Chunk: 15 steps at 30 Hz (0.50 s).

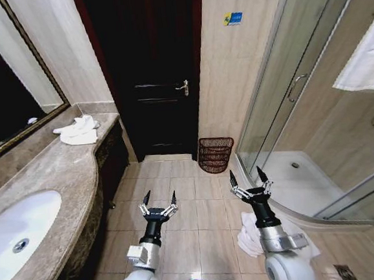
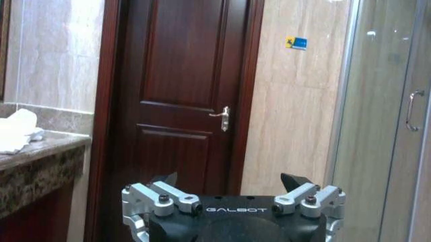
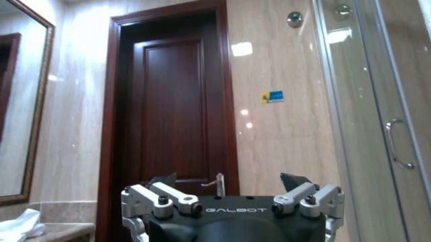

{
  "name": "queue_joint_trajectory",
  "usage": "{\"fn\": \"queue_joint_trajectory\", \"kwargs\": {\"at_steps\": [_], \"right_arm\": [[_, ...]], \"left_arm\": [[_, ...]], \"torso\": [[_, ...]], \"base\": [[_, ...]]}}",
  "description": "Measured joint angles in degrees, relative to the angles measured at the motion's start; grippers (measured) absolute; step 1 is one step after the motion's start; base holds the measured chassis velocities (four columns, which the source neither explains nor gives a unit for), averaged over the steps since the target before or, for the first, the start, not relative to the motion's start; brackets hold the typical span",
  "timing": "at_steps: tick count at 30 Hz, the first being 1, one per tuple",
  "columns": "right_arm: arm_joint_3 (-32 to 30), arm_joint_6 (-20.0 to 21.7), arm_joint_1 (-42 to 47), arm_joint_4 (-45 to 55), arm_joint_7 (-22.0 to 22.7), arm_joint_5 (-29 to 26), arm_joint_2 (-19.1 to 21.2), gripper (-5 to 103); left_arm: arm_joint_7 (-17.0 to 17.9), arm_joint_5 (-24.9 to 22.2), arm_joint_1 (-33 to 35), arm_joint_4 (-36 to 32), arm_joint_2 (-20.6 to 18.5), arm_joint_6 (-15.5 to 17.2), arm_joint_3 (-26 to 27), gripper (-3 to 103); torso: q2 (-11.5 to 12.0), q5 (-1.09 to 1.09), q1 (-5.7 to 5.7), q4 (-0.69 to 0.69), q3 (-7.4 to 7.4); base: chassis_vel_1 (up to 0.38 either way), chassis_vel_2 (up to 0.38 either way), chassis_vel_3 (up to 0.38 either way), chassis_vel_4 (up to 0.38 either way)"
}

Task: Discard the used towel into the hamper.

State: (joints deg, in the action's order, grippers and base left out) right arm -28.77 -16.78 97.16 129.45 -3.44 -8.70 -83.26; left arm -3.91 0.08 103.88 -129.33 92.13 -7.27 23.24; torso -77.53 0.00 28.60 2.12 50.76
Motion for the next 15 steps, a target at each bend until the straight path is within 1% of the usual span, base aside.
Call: {"fn": "queue_joint_trajectory", "kwargs": {"at_steps": [13, 15], "right_arm": [[0.22, 1.41, 0.29, 0.90, 1.88, 0.12, 0.31, 100], [0.06, 1.77, 0.52, 0.87, 3.28, 1.51, 0.31, 100]], "left_arm": [[0.37, 1.29, 1.22, -0.58, 0.00, 0.23, -0.72, 100], [2.78, 1.69, 1.17, -0.27, 0.00, 0.84, -1.74, 100]], "torso": [[0.00, 0.00, 0.00, 0.00, 0.00], [0.00, 0.00, 0.00, 0.00, 0.00]], "base": [[0.000, 0.000, 0.000, 0.000], [0.000, 0.000, 0.000, 0.000]]}}
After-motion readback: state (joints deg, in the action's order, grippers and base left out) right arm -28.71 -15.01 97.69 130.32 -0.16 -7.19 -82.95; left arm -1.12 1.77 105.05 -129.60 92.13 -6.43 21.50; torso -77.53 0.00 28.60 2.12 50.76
